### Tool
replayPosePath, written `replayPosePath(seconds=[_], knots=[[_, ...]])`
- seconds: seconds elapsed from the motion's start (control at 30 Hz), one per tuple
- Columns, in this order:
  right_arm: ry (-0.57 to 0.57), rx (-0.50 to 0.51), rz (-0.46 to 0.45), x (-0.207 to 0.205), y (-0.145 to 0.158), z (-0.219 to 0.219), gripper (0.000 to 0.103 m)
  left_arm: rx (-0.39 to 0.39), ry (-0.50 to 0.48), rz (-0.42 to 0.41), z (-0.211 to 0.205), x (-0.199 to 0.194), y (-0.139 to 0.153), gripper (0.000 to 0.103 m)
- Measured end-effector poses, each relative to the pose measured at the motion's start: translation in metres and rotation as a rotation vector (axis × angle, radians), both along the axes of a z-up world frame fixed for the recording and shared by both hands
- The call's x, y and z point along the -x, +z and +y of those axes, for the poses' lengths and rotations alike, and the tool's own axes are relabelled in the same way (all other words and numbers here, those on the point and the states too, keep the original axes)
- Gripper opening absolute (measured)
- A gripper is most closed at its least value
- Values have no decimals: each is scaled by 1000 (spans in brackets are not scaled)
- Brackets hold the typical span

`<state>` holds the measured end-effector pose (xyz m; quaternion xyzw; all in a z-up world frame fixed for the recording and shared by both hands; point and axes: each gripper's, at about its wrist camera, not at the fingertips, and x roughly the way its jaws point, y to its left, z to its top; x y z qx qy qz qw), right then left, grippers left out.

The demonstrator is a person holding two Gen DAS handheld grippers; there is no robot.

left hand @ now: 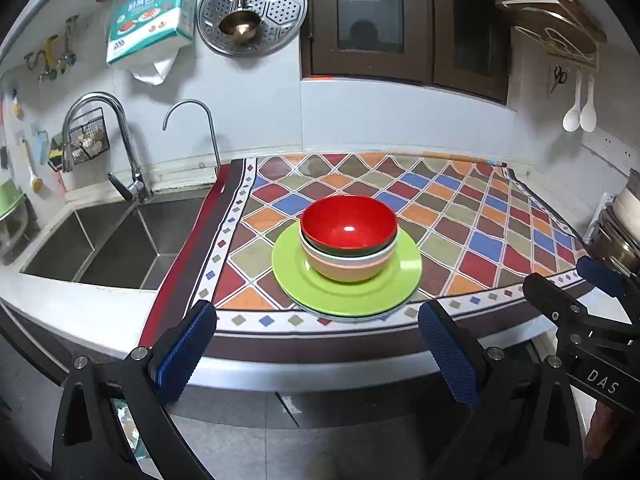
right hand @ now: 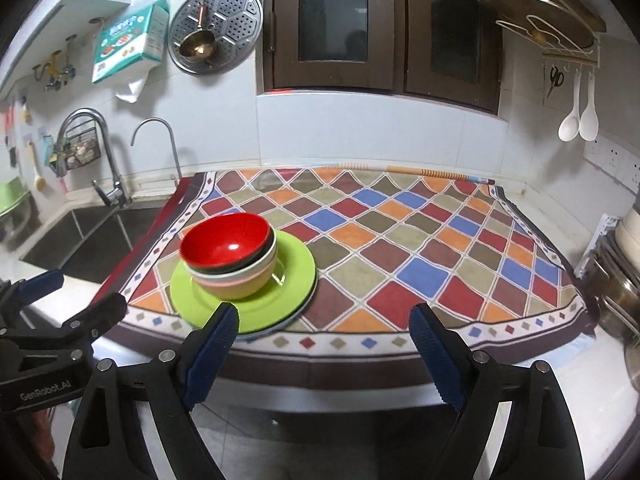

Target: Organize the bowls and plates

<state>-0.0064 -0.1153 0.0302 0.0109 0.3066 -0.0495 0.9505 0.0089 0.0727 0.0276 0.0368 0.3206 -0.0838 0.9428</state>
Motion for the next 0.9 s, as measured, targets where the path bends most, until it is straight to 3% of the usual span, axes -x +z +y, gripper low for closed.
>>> replayPosePath(seconds=[0.57,0.9], knots=[[14,-32,-58,80,12,-9,91,7,5,-62,-7,75,13,103],[9,-40,-74,108,14,-13,91,22,-6,-72,-8,96,15,103]])
